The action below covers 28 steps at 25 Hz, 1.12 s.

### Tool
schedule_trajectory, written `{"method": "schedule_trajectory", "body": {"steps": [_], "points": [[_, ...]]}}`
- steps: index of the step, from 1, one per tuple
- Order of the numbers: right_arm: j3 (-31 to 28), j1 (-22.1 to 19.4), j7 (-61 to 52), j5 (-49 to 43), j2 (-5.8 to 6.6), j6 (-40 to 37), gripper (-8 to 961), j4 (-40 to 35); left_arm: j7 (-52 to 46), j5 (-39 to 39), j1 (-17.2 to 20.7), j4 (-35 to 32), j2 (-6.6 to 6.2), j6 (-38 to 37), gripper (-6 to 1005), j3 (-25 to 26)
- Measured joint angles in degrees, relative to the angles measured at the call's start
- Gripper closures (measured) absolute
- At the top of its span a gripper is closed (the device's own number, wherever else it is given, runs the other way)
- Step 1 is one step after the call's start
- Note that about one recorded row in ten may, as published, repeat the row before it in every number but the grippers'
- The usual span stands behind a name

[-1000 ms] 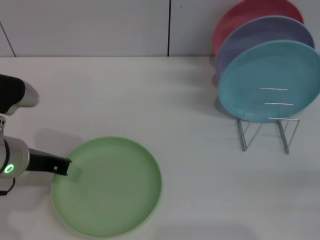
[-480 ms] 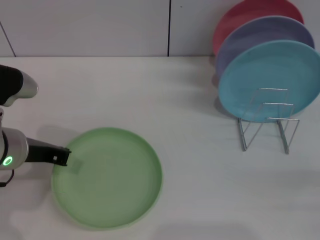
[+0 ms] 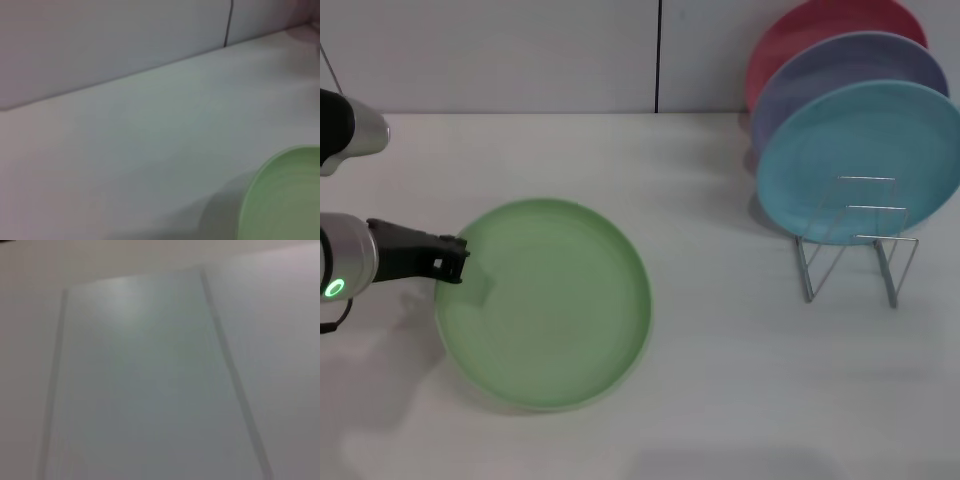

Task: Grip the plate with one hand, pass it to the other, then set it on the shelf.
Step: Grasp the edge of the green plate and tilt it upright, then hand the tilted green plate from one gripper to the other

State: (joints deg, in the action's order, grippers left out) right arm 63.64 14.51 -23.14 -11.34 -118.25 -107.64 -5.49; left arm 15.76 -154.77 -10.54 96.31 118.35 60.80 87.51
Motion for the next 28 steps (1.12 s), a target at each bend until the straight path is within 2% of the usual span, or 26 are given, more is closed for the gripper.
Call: {"method": "schedule_trajectory", "body": {"steps": [1, 2, 4, 5, 6, 7, 8, 10, 11, 12, 15, 16, 17, 20, 21, 22, 25, 26, 28], "points": [[3.0, -0.7, -3.0, -2.2, 0.51, 5.4, 143, -6.4, 0.0, 0.0, 0.2, 0.7, -0.02, -0.4, 968, -0.1], [3.0, -0.7, -3.0, -2.2, 0.51, 5.4, 143, -6.4, 0.0, 0.0, 0.2, 0.7, -0.02, -0.4, 968, -0.1], [4.2, -1.7, -6.1, -5.8, 0.72, 11.3, 143, -12.9, 0.0, 0.0, 0.4, 1.8, -0.08, -0.4, 968, -0.2], [4.3, -2.3, -7.7, -8.1, 0.66, 14.9, 144, -17.2, 0.0, 0.1, 0.5, 2.5, -0.1, -0.3, 968, -0.2], [4.4, -3.6, -11.5, -13.4, 0.05, 22.7, 144, -26.3, 0.1, 0.1, 0.9, 3.8, -0.11, -0.4, 968, -0.2], [4.4, -3.6, -11.5, -13.4, 0.05, 22.7, 144, -26.3, 0.1, 0.1, 0.9, 3.8, -0.11, -0.4, 968, -0.2], [4.4, -4.1, -13.6, -15.6, -0.18, 25.8, 144, -29.9, 0.1, 0.1, 1.1, 4.3, -0.11, -0.5, 968, -0.2], [4.6, -4.9, -21.5, -23.3, -0.55, 34.1, 144, -39.4, 0.1, 0.2, 1.4, 5.2, -0.13, -1.3, 968, -0.2], [4.7, -5.0, -29.1, -29.6, -0.52, 38.0, 144, -45.4, 0.4, 0.2, 2.0, 5.7, -0.14, -2.8, 968, -0.4], [4.7, -5.0, -29.1, -29.6, -0.52, 38.0, 143, -45.4, 0.4, 0.2, 2.0, 5.7, -0.14, -2.8, 968, -0.4], [4.6, -4.6, -40.4, -39.4, -0.29, 41.3, 143, -52.8, 0.9, 0.4, 3.2, 5.9, -0.17, -6.4, 968, -1.4], [4.4, -4.3, -47.1, -46.1, -0.29, 42.5, 143, -57.2, 1.7, 0.6, 4.1, 5.9, -0.19, -9.2, 968, -2.1], [4.4, -4.3, -47.1, -46.1, -0.29, 42.5, 144, -57.2, 1.7, 0.6, 4.1, 5.9, -0.19, -9.2, 968, -2.1], [4.2, -3.5, -57.8, -56.0, -0.09, 43.7, 144, -62.4, 2.7, 1.0, 5.2, 5.9, -0.19, -12.9, 968, -2.7], [3.9, -2.3, -66.3, -62.5, 0.69, 43.8, 144, -65.0, 2.9, 1.2, 5.5, 5.8, -0.2, -13.8, 968, -2.8], [3.9, -2.3, -66.3, -62.5, 0.69, 43.8, 144, -65.0, 3.0, 1.3, 5.8, 5.8, -0.25, -14.8, 968, -2.9], [3.5, -0.2, -77.8, -72.3, 1.81, 42.7, 144, -68.5, 3.9, 2.0, 6.8, 6.0, -0.33, -17.5, 968, -2.9], [3.5, 1.3, -84.3, -78.3, 2.01, 41.7, 144, -71.2, 6.0, 3.6, 7.5, 6.1, -0.33, -19.5, 968, -2.9], [3.3, 2.0, -87.4, -81.5, 2.05, 41.0, 143, -72.8, 7.1, 4.4, 7.7, 6.0, -0.33, -20.1, 968, -3.0]]}}
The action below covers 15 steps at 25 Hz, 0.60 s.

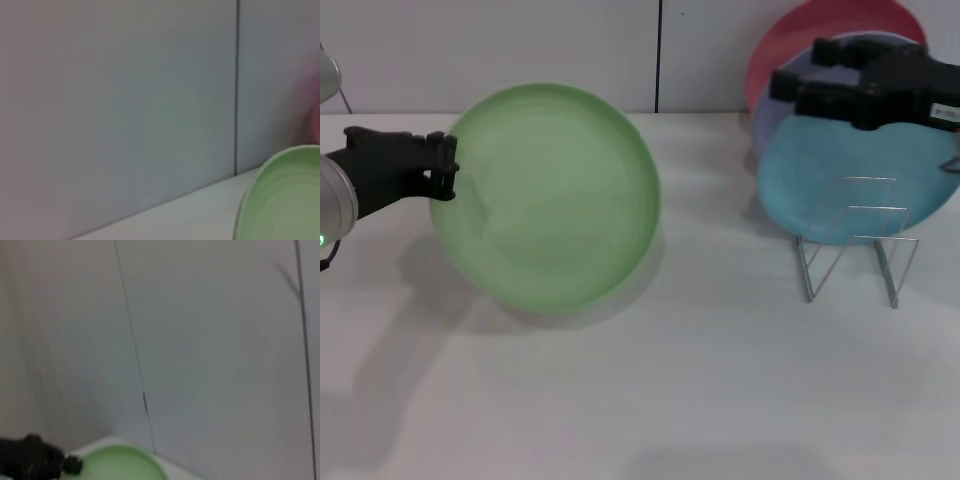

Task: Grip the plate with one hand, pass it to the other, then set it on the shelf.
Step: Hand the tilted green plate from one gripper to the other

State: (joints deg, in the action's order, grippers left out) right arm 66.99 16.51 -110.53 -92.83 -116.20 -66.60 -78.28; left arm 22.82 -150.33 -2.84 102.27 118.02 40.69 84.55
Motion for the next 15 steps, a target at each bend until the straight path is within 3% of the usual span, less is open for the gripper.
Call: {"method": "schedule_trajectory", "body": {"steps": [3, 6, 8, 10, 13, 15], "points": [[-1.9, 4.4, -12.6, -11.2, 0.82, -4.1, 143, -5.2, 3.4, 3.3, 0.4, -0.8, 0.02, -1.6, 968, -0.1], [-4.5, 7.7, -17.2, -15.1, 1.41, -7.4, 143, -5.1, 4.8, 4.3, 0.9, -1.0, 0.05, -2.3, 968, -0.1], [-9.9, 12.5, -19.7, -17.4, 1.78, -11.5, 144, -2.2, 7.5, 6.8, 1.5, -1.0, 0.08, -3.1, 968, -0.1], [-11.5, 14.3, -19.8, -17.6, 2.09, -13.3, 144, -0.6, 8.6, 8.0, 1.6, -1.0, 0.08, -3.3, 968, -0.1], [-14.5, 19.6, -20.6, -18.5, 3.71, -17.5, 143, 6.0, 12.5, 11.4, 2.3, -1.1, 0.16, -4.2, 968, -0.2], [-14.5, 20.2, -20.6, -18.9, 3.88, -17.6, 143, 7.0, 12.8, 11.6, 2.4, -1.1, 0.16, -4.2, 968, -0.2]]}}
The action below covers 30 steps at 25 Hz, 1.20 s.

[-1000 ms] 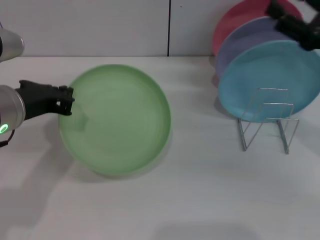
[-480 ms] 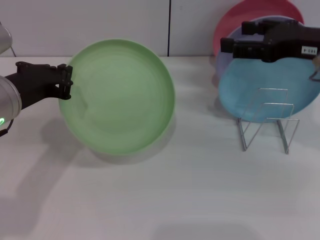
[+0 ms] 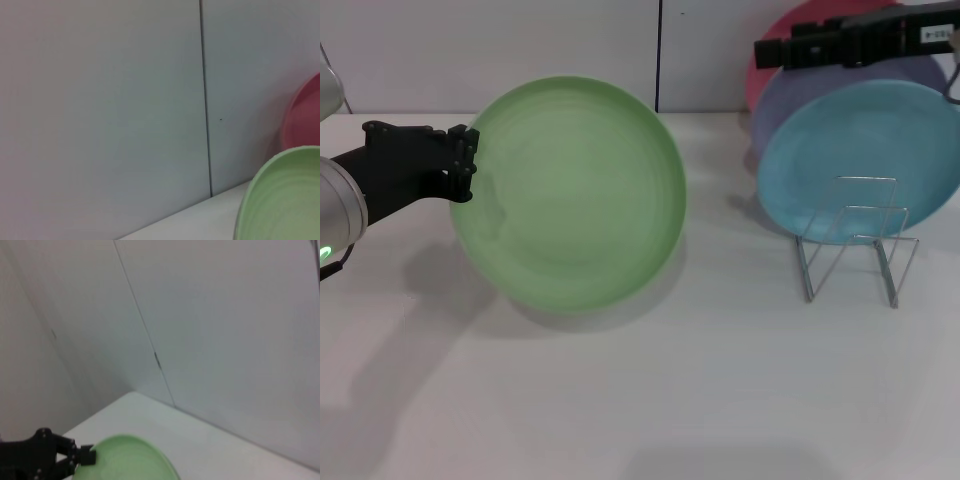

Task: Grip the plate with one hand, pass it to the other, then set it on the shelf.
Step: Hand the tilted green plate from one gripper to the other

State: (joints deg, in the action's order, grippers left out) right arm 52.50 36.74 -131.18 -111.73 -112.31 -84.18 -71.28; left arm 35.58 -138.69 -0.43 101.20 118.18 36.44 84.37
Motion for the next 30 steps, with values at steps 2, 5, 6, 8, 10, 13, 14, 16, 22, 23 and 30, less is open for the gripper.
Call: {"method": "schedule_trajectory", "body": {"steps": [2, 5, 6, 8, 10, 13, 14, 16, 22, 23, 30], "points": [[0.2, 0.8, 0.0, -0.8, 0.07, -0.2, 144, 1.4, 0.2, 0.6, 0.1, 0.0, -0.04, -0.2, 968, 0.0], [0.5, 1.4, 0.0, -1.8, -0.42, -0.3, 145, 1.7, 0.3, 0.7, 0.1, 0.0, -0.09, -0.3, 968, 0.0], [0.5, 1.6, 0.0, -2.2, -0.57, -0.3, 145, 1.8, 0.5, 0.7, 0.1, 0.0, -0.09, -0.4, 968, 0.0], [1.2, 2.1, -0.1, -2.8, -0.91, -0.5, 145, 2.4, 0.9, 0.7, -0.2, -0.1, -0.04, -0.7, 968, 0.0], [1.7, 2.3, -0.1, -2.8, -1.11, -0.5, 145, 2.6, 0.9, 0.7, -0.3, -0.1, -0.04, -0.7, 968, 0.0], [3.6, 2.6, 0.1, -3.8, -2.03, 0.7, 144, 2.9, 0.9, 0.8, -0.5, -0.1, -0.05, -0.7, 967, -0.4], [3.6, 2.6, 0.1, -3.8, -2.03, 0.7, 144, 2.9, 0.9, 0.8, -0.5, 0.0, -0.06, -0.7, 967, -0.5], [4.3, 3.1, 0.1, -5.6, -2.62, 1.4, 144, 3.0, 0.9, 0.8, -0.6, 0.1, -0.06, -0.6, 967, -0.7], [4.9, 5.0, -0.1, -11.8, -4.81, 3.6, 144, 3.0, 1.0, 0.9, -0.7, 0.3, -0.06, -0.4, 967, -1.0], [4.9, 5.3, -0.1, -12.5, -5.14, 4.1, 144, 3.1, 1.0, 0.9, -0.7, 0.3, -0.06, -0.4, 967, -1.1], [5.0, 5.9, -1.0, -12.4, -5.27, 4.4, 143, 3.3, 1.1, 0.9, -0.8, 0.3, -0.06, -0.5, 967, -1.3]]}}
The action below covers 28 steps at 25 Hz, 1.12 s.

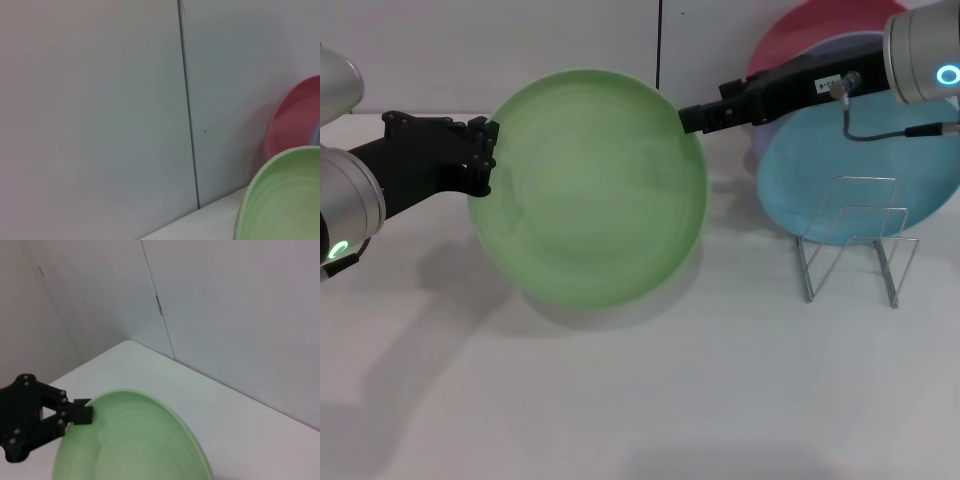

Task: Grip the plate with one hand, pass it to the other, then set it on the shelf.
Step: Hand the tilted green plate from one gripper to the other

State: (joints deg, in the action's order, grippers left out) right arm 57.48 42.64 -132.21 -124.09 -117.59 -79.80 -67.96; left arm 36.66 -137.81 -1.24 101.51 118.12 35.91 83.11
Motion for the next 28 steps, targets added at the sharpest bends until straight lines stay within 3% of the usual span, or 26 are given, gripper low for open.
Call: {"method": "schedule_trajectory", "body": {"steps": [28], "points": [[4.4, 2.6, -2.7, -0.3, 0.06, 4.3, 144, 2.5, 0.8, 0.0, -3.2, -1.4, 0.0, -0.3, 967, 0.4]]}}
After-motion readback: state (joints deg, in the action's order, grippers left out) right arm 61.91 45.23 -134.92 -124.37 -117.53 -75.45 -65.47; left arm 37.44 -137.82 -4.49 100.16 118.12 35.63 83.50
